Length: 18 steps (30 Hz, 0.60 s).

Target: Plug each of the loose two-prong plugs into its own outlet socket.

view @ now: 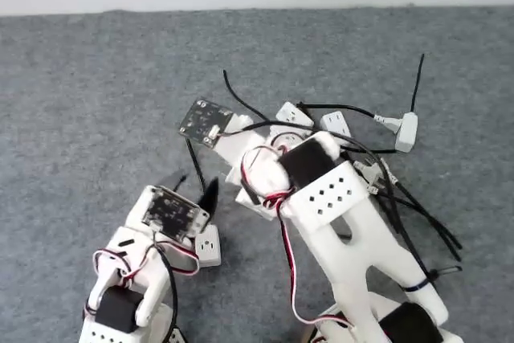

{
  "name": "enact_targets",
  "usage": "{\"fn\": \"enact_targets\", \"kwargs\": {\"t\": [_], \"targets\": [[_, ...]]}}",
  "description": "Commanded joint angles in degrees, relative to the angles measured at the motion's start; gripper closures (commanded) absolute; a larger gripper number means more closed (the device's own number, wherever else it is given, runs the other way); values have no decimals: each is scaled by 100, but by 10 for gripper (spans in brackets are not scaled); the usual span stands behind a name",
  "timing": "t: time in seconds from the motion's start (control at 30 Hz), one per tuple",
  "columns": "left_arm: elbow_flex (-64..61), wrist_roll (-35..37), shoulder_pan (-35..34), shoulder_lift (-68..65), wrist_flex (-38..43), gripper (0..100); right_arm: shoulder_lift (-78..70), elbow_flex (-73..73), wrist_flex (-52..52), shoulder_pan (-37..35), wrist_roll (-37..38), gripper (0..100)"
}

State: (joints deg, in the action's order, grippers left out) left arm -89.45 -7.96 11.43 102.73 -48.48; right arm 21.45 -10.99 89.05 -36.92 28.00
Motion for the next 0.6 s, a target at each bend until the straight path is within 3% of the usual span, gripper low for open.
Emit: {"fn": "enact_targets", "kwargs": {"t": [0.0,0.3,0.57], "targets": [[57,237,-659,0,360,830,171,686,391,31,132,989],[57,360,-905,0,448,830,119,993,857,-13,264,990],[-4,352,-897,-9,457,830,163,211,470,-119,229,990]]}}
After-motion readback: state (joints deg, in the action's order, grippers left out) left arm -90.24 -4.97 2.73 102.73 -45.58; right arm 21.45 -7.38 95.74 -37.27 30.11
